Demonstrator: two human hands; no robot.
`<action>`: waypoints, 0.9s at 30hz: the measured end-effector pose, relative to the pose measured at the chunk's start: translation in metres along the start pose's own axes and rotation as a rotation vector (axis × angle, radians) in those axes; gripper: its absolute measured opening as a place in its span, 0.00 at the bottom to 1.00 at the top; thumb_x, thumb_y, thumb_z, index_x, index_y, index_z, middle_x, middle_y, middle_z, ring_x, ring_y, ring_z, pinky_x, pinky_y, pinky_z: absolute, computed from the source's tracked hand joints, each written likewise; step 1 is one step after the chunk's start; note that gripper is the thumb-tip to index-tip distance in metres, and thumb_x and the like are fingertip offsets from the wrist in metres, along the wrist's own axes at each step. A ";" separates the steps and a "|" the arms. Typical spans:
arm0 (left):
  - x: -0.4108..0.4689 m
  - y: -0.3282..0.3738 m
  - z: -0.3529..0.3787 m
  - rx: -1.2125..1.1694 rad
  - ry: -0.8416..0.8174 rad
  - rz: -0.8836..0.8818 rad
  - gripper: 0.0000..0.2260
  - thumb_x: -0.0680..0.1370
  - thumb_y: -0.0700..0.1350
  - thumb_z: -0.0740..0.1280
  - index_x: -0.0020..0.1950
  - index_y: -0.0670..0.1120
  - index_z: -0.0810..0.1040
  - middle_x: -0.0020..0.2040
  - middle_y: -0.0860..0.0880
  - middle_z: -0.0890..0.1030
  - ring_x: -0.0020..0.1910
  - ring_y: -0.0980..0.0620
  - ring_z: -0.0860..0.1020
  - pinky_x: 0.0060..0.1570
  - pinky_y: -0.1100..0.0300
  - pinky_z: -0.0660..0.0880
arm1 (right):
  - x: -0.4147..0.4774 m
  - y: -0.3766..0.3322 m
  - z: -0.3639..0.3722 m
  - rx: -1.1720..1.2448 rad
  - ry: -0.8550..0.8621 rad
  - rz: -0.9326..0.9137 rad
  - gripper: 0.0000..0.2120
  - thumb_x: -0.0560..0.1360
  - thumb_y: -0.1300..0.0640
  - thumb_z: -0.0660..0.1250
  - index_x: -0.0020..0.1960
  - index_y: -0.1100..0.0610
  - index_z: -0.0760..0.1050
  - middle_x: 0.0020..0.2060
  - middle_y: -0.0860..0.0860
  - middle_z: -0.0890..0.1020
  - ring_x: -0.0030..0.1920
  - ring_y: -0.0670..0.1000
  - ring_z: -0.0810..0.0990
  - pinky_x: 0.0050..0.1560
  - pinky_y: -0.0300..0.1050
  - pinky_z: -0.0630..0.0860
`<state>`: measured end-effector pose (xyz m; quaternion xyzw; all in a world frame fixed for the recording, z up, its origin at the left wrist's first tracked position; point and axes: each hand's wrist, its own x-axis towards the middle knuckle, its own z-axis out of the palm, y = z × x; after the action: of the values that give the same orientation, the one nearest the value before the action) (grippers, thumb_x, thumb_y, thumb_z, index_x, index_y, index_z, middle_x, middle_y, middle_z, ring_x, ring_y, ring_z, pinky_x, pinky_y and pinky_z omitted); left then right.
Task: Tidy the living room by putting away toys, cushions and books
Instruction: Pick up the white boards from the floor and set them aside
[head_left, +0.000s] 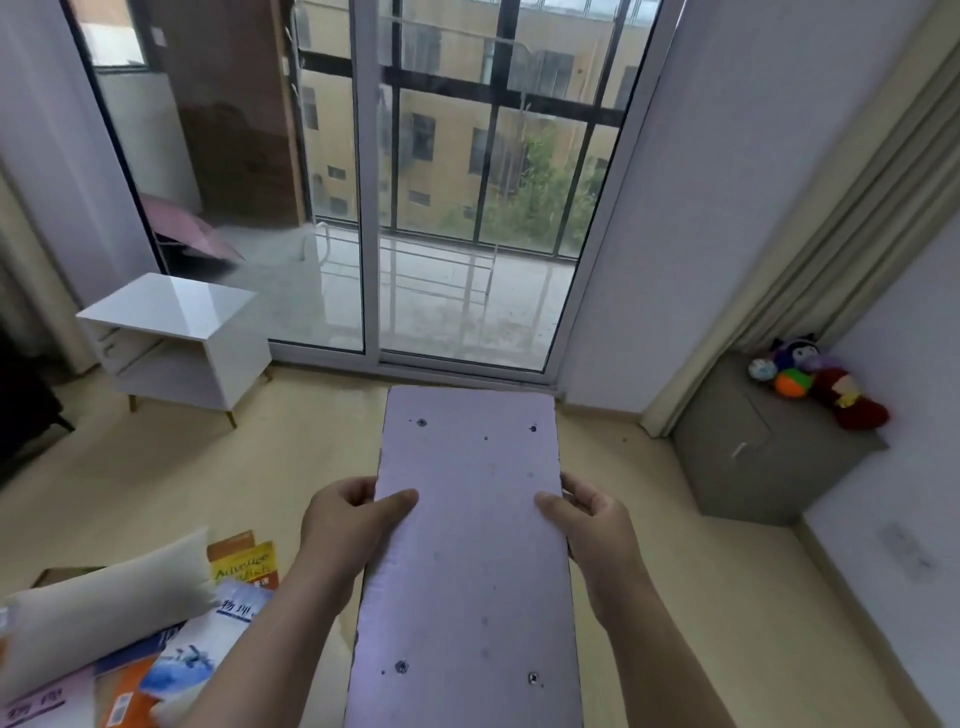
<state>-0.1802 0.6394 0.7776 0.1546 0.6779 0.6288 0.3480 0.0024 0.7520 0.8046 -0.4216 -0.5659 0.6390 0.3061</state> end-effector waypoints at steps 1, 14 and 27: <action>0.006 0.002 0.003 0.015 0.015 -0.011 0.04 0.71 0.37 0.73 0.44 0.40 0.83 0.41 0.44 0.85 0.40 0.44 0.83 0.39 0.57 0.77 | 0.007 0.000 -0.002 0.000 -0.007 0.011 0.11 0.76 0.65 0.66 0.48 0.49 0.79 0.45 0.53 0.86 0.44 0.55 0.85 0.41 0.45 0.81; 0.140 0.030 0.089 -0.113 0.310 -0.059 0.08 0.71 0.39 0.74 0.48 0.40 0.82 0.45 0.44 0.85 0.44 0.43 0.83 0.42 0.55 0.77 | 0.233 -0.054 -0.017 -0.104 -0.378 0.026 0.11 0.75 0.66 0.65 0.47 0.54 0.82 0.44 0.56 0.86 0.40 0.55 0.84 0.39 0.46 0.79; 0.269 0.046 0.053 -0.176 0.569 -0.084 0.07 0.72 0.37 0.73 0.48 0.38 0.82 0.45 0.44 0.84 0.38 0.48 0.82 0.29 0.64 0.74 | 0.389 -0.050 0.088 -0.187 -0.618 0.094 0.08 0.74 0.64 0.66 0.48 0.57 0.83 0.46 0.58 0.85 0.44 0.58 0.83 0.46 0.51 0.78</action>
<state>-0.3463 0.8603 0.7484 -0.0867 0.6970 0.6883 0.1816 -0.2577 1.0571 0.7789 -0.2597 -0.6681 0.6954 0.0502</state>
